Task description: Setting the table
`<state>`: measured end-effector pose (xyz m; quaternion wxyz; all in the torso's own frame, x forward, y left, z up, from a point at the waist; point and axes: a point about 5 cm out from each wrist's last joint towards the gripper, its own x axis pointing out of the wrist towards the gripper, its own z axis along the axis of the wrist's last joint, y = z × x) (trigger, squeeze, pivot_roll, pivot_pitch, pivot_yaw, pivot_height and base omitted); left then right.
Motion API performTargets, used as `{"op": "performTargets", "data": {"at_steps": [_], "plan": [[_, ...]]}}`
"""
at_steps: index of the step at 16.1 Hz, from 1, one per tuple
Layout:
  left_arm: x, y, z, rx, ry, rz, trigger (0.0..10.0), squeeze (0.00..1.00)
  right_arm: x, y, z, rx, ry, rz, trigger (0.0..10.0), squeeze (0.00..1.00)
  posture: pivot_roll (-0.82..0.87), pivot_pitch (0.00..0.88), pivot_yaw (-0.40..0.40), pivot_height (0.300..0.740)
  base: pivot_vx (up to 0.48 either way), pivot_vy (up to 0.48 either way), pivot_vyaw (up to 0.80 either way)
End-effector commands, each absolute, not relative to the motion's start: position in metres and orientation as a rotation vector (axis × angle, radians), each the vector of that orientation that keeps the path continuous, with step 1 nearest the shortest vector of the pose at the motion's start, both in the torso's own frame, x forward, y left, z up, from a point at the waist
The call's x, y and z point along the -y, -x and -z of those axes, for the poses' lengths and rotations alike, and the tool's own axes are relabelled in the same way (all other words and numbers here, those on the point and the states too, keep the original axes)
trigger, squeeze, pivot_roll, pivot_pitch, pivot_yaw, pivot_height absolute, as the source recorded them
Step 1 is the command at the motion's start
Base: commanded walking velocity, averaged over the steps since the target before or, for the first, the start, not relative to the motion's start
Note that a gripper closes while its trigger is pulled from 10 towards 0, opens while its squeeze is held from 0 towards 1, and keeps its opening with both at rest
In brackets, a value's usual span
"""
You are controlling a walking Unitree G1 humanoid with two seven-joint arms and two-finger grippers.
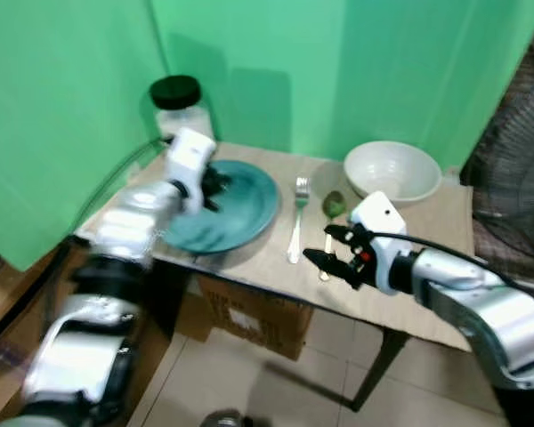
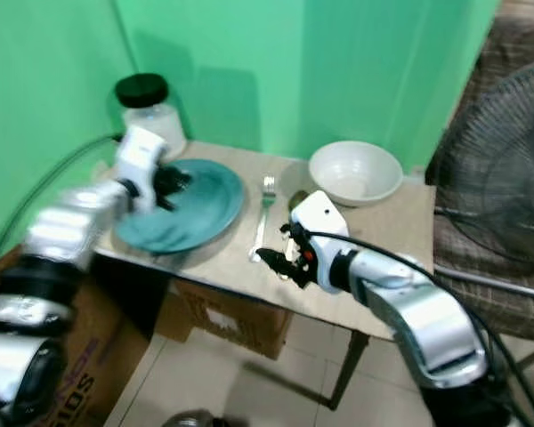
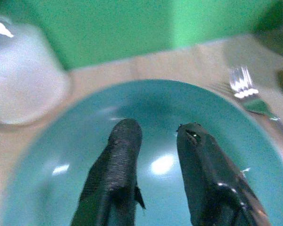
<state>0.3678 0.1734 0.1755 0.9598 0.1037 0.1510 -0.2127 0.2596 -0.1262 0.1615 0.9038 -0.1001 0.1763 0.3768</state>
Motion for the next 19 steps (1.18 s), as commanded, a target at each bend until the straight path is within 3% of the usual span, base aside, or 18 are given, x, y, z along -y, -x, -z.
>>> {"op": "performTargets", "data": {"at_steps": [1,2,4,9,13,16,17,18,19], "plan": [[-0.194,-0.361,-0.178,-0.319,-0.229,0.371,10.0,1.00,0.122,-0.261,-0.160,-0.350,0.207,-0.764,10.0,0.00,0.05,0.000,0.061,0.740,0.000,0.000,0.00],[-0.225,-0.351,-0.168,-0.363,-0.224,0.271,10.0,1.00,0.116,-0.260,-0.156,-0.347,0.181,-0.778,10.0,0.00,0.06,0.000,0.060,0.740,0.000,0.000,0.00],[-0.257,-0.334,-0.148,-0.404,-0.236,0.206,10.0,1.00,0.112,-0.261,-0.153,-0.343,0.155,-0.778,10.0,0.00,0.07,0.000,0.058,0.740,0.000,0.000,0.00],[-0.282,-0.307,-0.121,-0.432,0.060,0.172,10.0,1.00,0.107,-0.261,-0.150,-0.287,0.122,-0.812,10.0,0.00,0.06,0.000,0.066,0.740,0.000,0.000,0.00],[-0.285,-0.304,-0.106,-0.448,0.265,0.138,10.0,1.00,0.106,-0.258,-0.152,-0.261,0.099,-0.872,10.0,0.00,0.06,0.000,0.068,0.740,0.000,0.000,0.00],[-0.288,-0.299,-0.087,-0.569,0.279,0.051,10.0,1.00,0.107,-0.258,-0.153,-0.250,0.104,-0.888,10.0,0.00,0.06,0.000,0.061,0.740,0.000,0.000,0.00],[-0.287,-0.301,-0.085,-0.561,0.337,0.049,10.0,0.42,0.107,-0.258,-0.153,-0.248,0.105,-0.895,10.0,0.00,0.07,0.000,0.052,0.740,0.000,0.000,0.00],[-0.284,-0.305,-0.086,-0.533,0.396,0.069,10.0,0.00,0.106,-0.258,-0.152,-0.247,0.107,-0.903,10.0,0.00,0.07,0.000,0.050,0.740,0.000,0.000,0.00],[-0.282,-0.307,-0.087,-0.520,0.417,0.083,10.0,0.00,0.106,-0.259,-0.152,-0.247,0.108,-0.907,10.0,0.00,0.07,0.000,0.048,0.740,0.000,0.000,0.00]]}}
